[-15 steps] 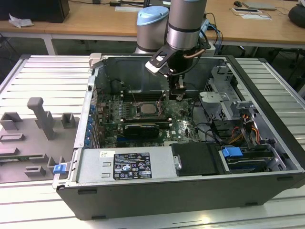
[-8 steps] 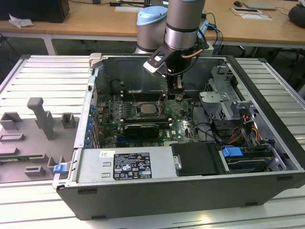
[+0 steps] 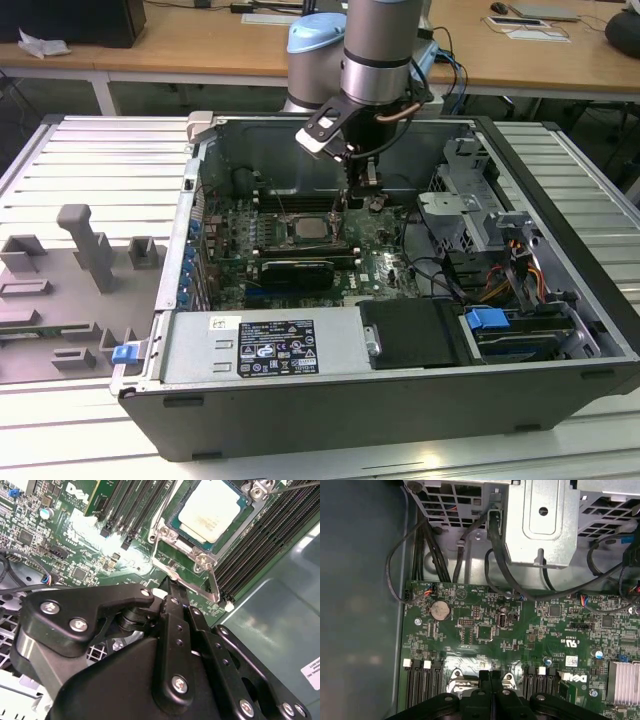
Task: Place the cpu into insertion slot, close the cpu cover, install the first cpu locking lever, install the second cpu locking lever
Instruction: 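Close the cpu cover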
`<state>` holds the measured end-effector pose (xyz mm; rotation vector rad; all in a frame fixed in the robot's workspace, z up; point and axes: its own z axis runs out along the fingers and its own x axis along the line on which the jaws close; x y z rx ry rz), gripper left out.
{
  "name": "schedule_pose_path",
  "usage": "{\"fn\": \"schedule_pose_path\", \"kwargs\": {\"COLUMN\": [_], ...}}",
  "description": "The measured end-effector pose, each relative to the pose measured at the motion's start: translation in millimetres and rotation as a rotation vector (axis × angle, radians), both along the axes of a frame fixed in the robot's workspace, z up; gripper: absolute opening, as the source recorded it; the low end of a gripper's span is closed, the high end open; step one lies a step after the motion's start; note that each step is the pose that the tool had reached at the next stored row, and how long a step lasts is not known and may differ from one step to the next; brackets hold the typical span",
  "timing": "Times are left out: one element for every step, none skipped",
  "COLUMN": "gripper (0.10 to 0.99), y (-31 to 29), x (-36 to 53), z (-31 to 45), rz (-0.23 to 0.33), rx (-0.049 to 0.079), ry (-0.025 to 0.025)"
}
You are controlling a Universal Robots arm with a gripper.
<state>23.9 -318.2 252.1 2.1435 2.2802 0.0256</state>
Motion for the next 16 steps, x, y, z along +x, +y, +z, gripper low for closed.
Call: {"fn": "schedule_pose_path", "kwargs": {"gripper": [0.106, 0.106, 0.106, 0.106, 0.106, 0.106, 0.106, 0.106, 0.106, 0.106, 0.106, 0.106, 0.106, 0.106, 0.106, 0.106], "y": [0.0, 0.0, 0.0, 0.0, 0.0, 0.0, 0.0, 0.0, 0.0, 0.0, 0.0, 0.0, 0.0, 0.0, 0.0, 0.0], "x": [-0.6, -1.2, -1.8, -2.7, -3.3, -3.8, -4.5, -5.2, -5.7, -6.3, -7.4, -8.9, -10.3, -11.3, -12.2, -13.1], "z": [0.0, 0.0, 0.0, 0.0, 0.0, 0.0, 0.0, 0.0, 0.0, 0.0, 0.0, 0.0, 0.0, 0.0, 0.0, 0.0], "rz": [0.000, 0.000, 0.000, 0.000, 0.000, 0.000, 0.000, 0.000, 0.000, 0.000, 0.000, 0.000, 0.000, 0.000, 0.000, 0.000], "rx": [0.000, 0.000, 0.000, 0.000, 0.000, 0.000, 0.000, 0.000, 0.000, 0.000, 0.000, 0.000, 0.000, 0.000, 0.000, 0.000], "ry": [0.0000, 0.0000, 0.0000, 0.0000, 0.0000, 0.0000, 0.0000, 0.0000, 0.0000, 0.0000, 0.0000, 0.0000, 0.0000, 0.0000, 0.0000, 0.0000]}}
